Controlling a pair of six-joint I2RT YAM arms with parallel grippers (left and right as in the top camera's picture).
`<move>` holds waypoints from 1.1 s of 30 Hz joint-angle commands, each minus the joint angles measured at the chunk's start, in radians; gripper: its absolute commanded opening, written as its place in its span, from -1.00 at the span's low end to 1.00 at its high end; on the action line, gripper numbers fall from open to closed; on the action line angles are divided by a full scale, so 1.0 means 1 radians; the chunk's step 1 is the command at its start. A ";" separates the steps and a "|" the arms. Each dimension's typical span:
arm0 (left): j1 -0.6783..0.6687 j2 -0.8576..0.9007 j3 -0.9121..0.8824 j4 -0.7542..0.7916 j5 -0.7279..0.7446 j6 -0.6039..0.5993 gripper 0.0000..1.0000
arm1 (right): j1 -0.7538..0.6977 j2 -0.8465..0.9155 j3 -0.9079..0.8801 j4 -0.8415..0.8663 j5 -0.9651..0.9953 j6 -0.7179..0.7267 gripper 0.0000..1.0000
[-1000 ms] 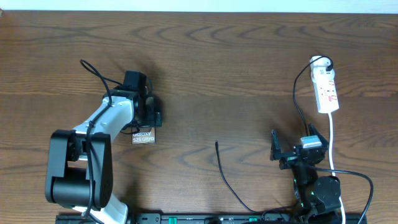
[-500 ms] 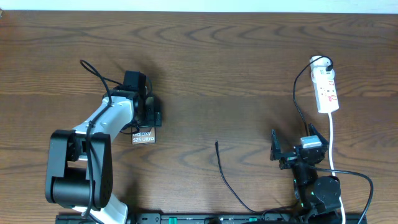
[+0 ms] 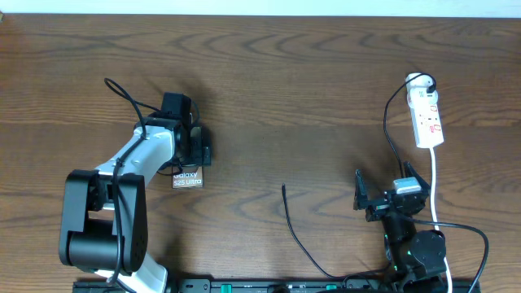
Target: Plug charger to phone and switch on socket
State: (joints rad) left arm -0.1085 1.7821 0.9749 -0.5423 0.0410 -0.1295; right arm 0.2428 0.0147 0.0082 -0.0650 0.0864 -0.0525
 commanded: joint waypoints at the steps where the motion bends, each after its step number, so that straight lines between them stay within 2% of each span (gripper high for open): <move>1: 0.006 0.089 -0.081 -0.016 0.052 0.000 0.84 | 0.007 -0.009 -0.003 -0.002 0.005 -0.008 0.98; 22: 0.006 0.089 -0.081 -0.017 0.052 -0.007 0.86 | 0.007 -0.009 -0.003 -0.002 0.005 -0.008 0.99; 24: 0.006 0.089 -0.081 -0.016 0.052 -0.007 0.79 | 0.007 -0.009 -0.003 -0.002 0.005 -0.008 0.98; 33: 0.006 0.089 -0.081 -0.016 0.052 -0.007 0.76 | 0.007 -0.009 -0.003 -0.002 0.005 -0.008 0.98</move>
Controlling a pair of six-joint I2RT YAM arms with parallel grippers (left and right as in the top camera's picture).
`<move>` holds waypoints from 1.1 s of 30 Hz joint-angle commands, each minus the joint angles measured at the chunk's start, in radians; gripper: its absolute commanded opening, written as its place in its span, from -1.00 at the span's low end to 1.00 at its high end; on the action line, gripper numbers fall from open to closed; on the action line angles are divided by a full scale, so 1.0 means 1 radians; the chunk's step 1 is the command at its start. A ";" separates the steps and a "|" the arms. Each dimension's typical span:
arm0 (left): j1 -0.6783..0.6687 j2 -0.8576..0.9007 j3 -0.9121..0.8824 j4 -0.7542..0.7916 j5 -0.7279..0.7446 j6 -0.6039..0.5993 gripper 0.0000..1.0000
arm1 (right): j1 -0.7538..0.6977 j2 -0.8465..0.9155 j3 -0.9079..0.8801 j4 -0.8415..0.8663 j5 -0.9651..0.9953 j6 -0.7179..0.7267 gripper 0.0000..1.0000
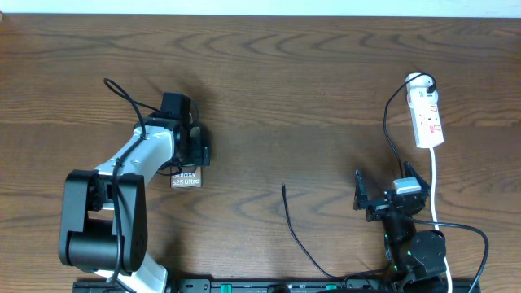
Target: Plug charger to phone and switch on socket
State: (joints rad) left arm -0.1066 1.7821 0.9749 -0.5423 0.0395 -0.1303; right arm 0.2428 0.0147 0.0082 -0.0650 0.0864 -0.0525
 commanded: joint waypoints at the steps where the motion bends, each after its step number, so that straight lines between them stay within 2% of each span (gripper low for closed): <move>1: 0.004 0.089 -0.081 -0.016 0.054 -0.006 0.75 | 0.007 -0.009 -0.003 -0.002 0.005 -0.008 0.98; 6: 0.004 0.089 -0.081 -0.016 0.054 -0.006 0.74 | 0.007 -0.009 -0.003 -0.002 0.005 -0.008 0.99; 9: 0.004 0.089 -0.081 -0.016 0.054 -0.006 0.56 | 0.007 -0.009 -0.003 -0.002 0.005 -0.008 0.99; 19: 0.004 0.089 -0.081 -0.016 0.054 -0.006 0.48 | 0.007 -0.009 -0.003 -0.002 0.005 -0.008 0.98; 24: 0.004 0.089 -0.081 -0.016 0.054 -0.006 0.22 | 0.007 -0.009 -0.003 -0.002 0.005 -0.008 0.98; 29: 0.004 0.089 -0.081 -0.017 0.054 -0.006 0.10 | 0.007 -0.009 -0.003 -0.002 0.005 -0.008 0.98; 33: 0.004 0.089 -0.081 -0.017 0.054 -0.006 -0.20 | 0.007 -0.009 -0.003 -0.002 0.005 -0.008 0.98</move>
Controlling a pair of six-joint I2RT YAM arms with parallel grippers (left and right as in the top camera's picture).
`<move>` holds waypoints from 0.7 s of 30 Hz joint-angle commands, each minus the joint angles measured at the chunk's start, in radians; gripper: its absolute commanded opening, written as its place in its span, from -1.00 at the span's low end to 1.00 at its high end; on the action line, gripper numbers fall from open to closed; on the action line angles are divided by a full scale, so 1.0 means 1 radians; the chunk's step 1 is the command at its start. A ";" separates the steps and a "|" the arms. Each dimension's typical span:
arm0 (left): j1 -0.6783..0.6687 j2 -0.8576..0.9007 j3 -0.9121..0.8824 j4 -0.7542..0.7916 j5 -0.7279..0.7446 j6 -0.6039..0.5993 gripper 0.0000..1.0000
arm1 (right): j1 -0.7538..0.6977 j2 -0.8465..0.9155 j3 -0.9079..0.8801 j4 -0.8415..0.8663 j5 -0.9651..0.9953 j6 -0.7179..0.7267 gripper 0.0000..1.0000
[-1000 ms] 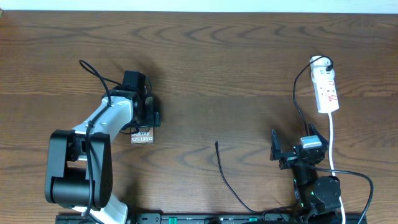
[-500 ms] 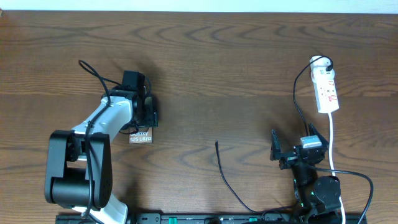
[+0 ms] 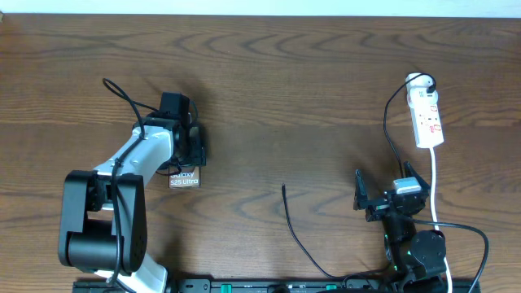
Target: Plug charger to phone and switch on socket
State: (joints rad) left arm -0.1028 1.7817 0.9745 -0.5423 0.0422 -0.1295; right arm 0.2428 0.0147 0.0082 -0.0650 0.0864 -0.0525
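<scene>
The phone (image 3: pixel 186 178) lies left of centre on the table, its white "Galaxy S25 Ultra" label showing. My left gripper (image 3: pixel 198 149) sits over its far end and looks shut on it; the wrist hides most of the phone. The black charger cable (image 3: pixel 295 228) lies loose at the middle front, its free tip pointing away from me. At the far right a white socket strip (image 3: pixel 428 118) lies with a plug (image 3: pixel 418 81) in its far end. My right gripper (image 3: pixel 384 192) stands open near the front right, holding nothing.
A black cord (image 3: pixel 390 138) runs from the strip's plug down toward the right arm. A white lead (image 3: pixel 435 187) trails from the strip to the front edge. The brown wooden table (image 3: pixel 309 89) ends at a pale wall at the back.
The left gripper and the phone under it have shifted very slightly to the left. The right arm, cable and socket strip have not moved.
At the oldest moment the left gripper was over the phone's far end and the right gripper stood open at the front right. At both later moments the same held, with the phone only edging a little left.
</scene>
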 commanded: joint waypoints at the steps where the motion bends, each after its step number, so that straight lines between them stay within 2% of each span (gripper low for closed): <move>1: 0.000 0.089 -0.081 -0.016 0.051 -0.006 -0.31 | 0.007 -0.009 -0.003 -0.002 0.005 -0.008 0.98; 4: 0.000 0.089 -0.081 -0.016 0.051 -0.006 -0.61 | 0.007 -0.009 -0.003 -0.002 0.005 -0.008 0.99; 5: 0.000 0.089 -0.081 -0.016 0.051 -0.006 -0.79 | 0.007 -0.009 -0.003 -0.002 0.005 -0.008 0.99; 6: 0.000 0.089 -0.080 -0.016 0.051 -0.007 -0.85 | 0.007 -0.009 -0.003 -0.002 0.005 -0.008 0.99; 21: 0.000 0.078 -0.066 -0.026 0.051 -0.006 -0.86 | 0.007 -0.009 -0.003 -0.002 0.005 -0.008 0.98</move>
State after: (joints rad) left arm -0.1028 1.7782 0.9749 -0.5442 0.0422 -0.1295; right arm 0.2428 0.0147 0.0082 -0.0650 0.0864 -0.0525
